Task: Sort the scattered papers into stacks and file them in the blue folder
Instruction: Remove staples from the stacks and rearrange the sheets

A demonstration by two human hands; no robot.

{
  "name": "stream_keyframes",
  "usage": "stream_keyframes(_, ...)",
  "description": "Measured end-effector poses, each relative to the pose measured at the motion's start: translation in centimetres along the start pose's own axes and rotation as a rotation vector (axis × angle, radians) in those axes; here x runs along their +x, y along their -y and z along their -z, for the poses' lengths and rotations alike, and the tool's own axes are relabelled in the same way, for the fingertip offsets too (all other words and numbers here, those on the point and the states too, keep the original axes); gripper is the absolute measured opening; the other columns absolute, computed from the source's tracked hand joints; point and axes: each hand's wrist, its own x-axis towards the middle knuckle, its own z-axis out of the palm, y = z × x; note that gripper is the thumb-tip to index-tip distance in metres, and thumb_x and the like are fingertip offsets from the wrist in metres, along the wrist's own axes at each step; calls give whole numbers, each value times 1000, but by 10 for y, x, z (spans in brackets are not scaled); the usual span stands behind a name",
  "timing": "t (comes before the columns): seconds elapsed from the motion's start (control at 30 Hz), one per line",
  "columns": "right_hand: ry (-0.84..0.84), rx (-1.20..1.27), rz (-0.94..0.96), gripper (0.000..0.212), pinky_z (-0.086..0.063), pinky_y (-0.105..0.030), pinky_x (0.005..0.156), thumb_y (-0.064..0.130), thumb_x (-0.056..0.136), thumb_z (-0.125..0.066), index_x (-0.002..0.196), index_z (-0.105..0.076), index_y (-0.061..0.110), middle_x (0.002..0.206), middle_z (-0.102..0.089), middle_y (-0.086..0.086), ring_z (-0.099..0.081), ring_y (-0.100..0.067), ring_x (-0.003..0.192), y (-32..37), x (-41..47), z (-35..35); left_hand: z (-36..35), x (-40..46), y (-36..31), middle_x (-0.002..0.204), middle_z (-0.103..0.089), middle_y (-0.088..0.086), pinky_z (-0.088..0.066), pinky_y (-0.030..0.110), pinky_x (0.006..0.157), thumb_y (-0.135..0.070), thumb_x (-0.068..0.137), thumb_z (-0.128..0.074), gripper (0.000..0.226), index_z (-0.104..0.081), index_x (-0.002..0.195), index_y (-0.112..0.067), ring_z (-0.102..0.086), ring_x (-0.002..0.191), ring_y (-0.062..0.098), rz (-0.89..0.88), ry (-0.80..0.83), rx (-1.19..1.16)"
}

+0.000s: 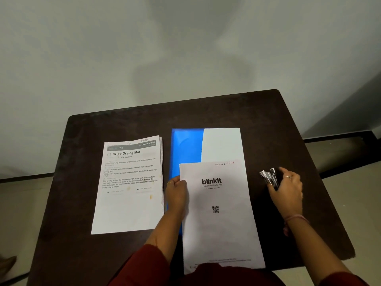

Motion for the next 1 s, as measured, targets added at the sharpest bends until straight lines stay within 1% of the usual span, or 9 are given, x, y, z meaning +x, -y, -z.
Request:
stream_keyframes(0.13,85,165,-137,54,-46,-40,97,8,83,-69,132,-49,7,128,-50,-15,-55,-29,111,0,6,0,0,-1,0,69,-63,3,-46,12,48,8,84,-47,21,-62,85,-7,-56,57,12,18,19,-76)
stream_keyframes(0.2,126,181,-146,38,-47,-33,85,10,82,-69,118,-60,6,110,-63,-12,-60,-24,92,0,12,1,1,1,2,71,-64,4,-46,14,50,8,84,-49,20,-61,86,-7,-55,59,14,24,43,-94)
stream_keyframes(0.3,258,577,-283,12,-50,-34,71,5,83,-65,95,-69,3,78,-64,-7,-57,-19,69,13,16,10,1,1,5,72,-64,3,-46,16,51,8,85,-51,19,-59,88,-9,-56,58,13,19,62,-119)
stream_keyframes(0.37,389,844,-341,8,-48,-30,64,6,87,-60,86,-67,6,79,-61,-9,-56,-17,70,30,18,18,2,0,4,74,-65,-1,-48,13,51,9,89,-51,23,-55,90,-14,-62,54,4,0,49,-151)
stream_keyframes(0.47,541,910,-235,11,-50,-27,69,10,92,-52,91,-63,7,80,-59,-8,-62,-15,71,58,22,18,2,0,6,87,-67,-1,-49,12,52,8,92,-48,28,-54,96,-20,-65,59,-2,6,74,-195)
stream_keyframes(0.6,615,633,90,9,-39,-22,53,19,95,-51,88,-56,18,77,-52,-2,-45,-10,56,94,24,1,3,3,10,97,-68,4,-52,16,56,5,92,-50,27,-55,109,-16,-66,71,8,43,72,-233)
stream_keyframes(0.67,608,423,306,5,-38,-23,59,27,93,-56,94,-57,23,80,-53,7,-48,-9,66,110,25,-7,2,3,10,97,-68,4,-52,17,56,3,92,-51,26,-55,110,-15,-65,74,12,46,61,-233)
stream_keyframes(0.8,637,-115,807,42,-43,-26,85,46,90,-57,121,-54,18,114,-59,2,-56,-17,102,144,24,-13,2,6,13,104,-67,11,-52,26,66,0,91,-55,23,-57,109,-13,-64,80,19,45,33,-189)
stream_keyframes(1.0,552,-579,1124,57,-44,-29,90,53,93,-46,138,-45,18,131,-51,-4,-54,-21,113,179,24,-25,2,8,17,102,-67,13,-53,29,68,-1,90,-57,18,-61,103,-13,-63,83,23,38,46,-192)
